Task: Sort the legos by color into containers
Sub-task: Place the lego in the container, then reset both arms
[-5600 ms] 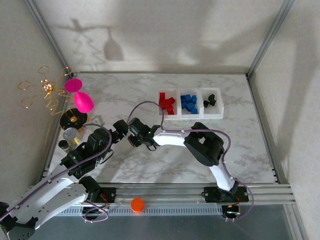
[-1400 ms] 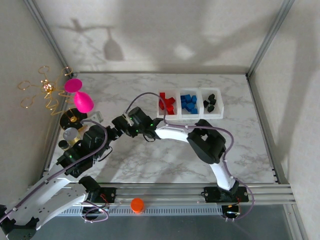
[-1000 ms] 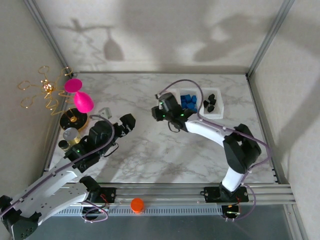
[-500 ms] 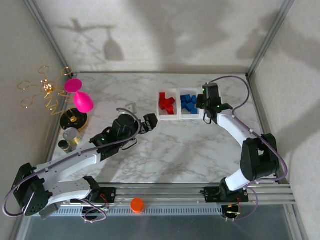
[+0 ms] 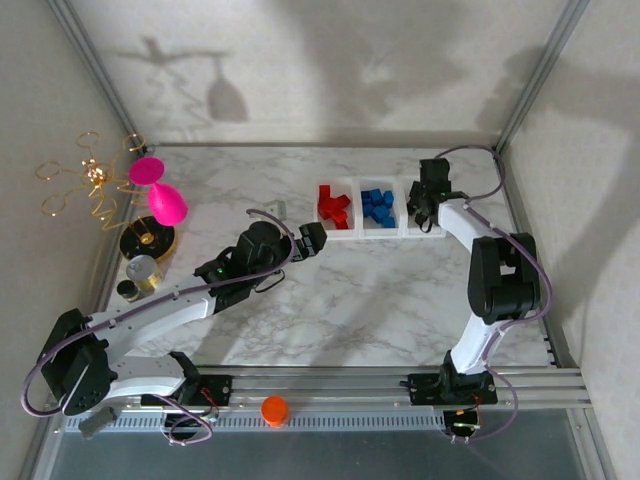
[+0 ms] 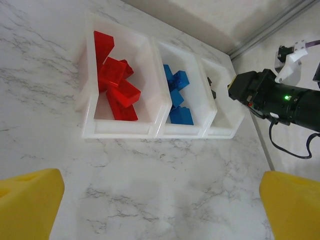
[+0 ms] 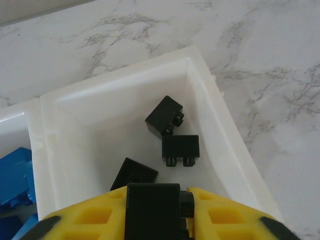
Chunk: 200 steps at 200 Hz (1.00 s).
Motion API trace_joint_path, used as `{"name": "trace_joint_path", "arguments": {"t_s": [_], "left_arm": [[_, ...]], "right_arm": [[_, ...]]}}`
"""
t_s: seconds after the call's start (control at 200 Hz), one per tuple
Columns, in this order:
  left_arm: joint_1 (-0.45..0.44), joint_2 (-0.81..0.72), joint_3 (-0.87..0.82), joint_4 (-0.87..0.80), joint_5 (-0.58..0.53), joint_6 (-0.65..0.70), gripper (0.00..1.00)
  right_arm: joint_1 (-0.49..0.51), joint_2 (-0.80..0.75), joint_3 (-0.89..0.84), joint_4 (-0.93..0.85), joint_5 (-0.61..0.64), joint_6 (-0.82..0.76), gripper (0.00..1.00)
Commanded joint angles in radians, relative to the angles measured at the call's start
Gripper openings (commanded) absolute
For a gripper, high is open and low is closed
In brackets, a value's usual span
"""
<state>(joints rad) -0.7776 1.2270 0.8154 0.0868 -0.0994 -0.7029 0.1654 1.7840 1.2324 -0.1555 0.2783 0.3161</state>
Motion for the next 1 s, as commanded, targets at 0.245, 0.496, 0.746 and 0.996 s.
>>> {"name": "trace_joint_path", "arguments": {"t_s": [0.245,0.496,0.746,0.996], "left_arm": [[0.01,-0.025,0.044,-0.038,-0.115,0.06,1.0],[0.201,-0.133,-0.026,-0.127,-0.523,0.168,1.0],[0.506,-0.148,-0.311,0.222,-0.679,0.399,1.0],[0.636,-0.025,-0.6,0.93,-0.348,0.569,1.0]], "right_arm": [[-0.007,-0.127,-0.027,-0.005,0.039,-0.022,0.67],[-0.064,-0.37,-0.286,0.161,0.221,-0.037,0.99],[-0.196,-0.491,-0.764,0.714,0.201,-0.103,0.99],[-0.233,-0.412,-0.946,1.133,-0.07,-0.19,0.99]]}}
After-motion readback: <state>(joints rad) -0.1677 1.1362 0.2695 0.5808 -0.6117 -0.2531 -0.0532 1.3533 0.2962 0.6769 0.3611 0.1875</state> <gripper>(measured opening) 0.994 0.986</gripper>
